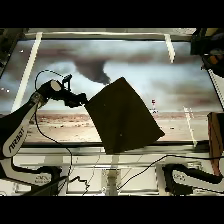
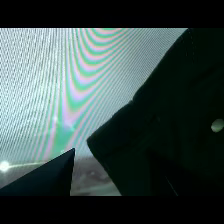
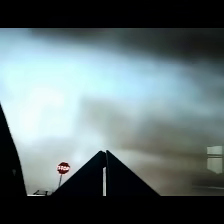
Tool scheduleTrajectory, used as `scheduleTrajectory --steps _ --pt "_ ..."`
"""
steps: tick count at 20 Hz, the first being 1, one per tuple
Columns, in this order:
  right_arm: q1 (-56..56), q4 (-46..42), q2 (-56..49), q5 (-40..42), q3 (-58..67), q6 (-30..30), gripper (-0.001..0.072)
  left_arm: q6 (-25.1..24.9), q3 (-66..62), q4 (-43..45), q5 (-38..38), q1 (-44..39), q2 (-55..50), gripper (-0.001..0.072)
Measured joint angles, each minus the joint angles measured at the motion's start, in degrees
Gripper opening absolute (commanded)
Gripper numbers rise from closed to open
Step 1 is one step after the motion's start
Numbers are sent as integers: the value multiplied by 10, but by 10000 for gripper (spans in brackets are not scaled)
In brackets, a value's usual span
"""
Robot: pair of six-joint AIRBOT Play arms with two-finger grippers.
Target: Fold the clothes and pants, and hang the long-sleeved shirts on hangers.
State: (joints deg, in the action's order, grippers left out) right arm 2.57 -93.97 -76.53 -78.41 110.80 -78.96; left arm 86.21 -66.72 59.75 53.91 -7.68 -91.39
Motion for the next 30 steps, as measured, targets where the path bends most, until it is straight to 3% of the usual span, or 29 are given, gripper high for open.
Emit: scheduleTrajectory --steps 2,11,12,15,16,17,18,19,25,30 --pt "44 26 -5 10 -18 8 20 -16 3 -20 -10 6 -6 493" --pt "221 216 -33 0 -84 84 20 -72 10 -72 -42 -6 -32 491" --pt "229 233 -40 -9 -93 97 20 -79 11 -72 -42 -8 -33 435" --pt "242 282 -64 -44 -135 137 21 -107 12 -64 -43 -19 -37 38" --pt "244 296 -73 -56 -154 147 29 -116 12 -64 -44 -24 -37 39" --pt "246 309 -81 -68 -172 156 147 -120 11 -65 -50 -28 -37 39" --pt "247 325 -89 -76 -195 165 400 -125 9 -64 -56 -31 -37 39" --pt "247 336 -95 -78 -218 171 480 -130 3 -65 -62 -33 -37 39" --pt "216 358 -122 -38 -366 196 481 -172 -57 -67 -95 -39 -35 39" --pt "156 356 -154 6 -432 204 472 -180 -79 -67 -240 -59 -37 38"
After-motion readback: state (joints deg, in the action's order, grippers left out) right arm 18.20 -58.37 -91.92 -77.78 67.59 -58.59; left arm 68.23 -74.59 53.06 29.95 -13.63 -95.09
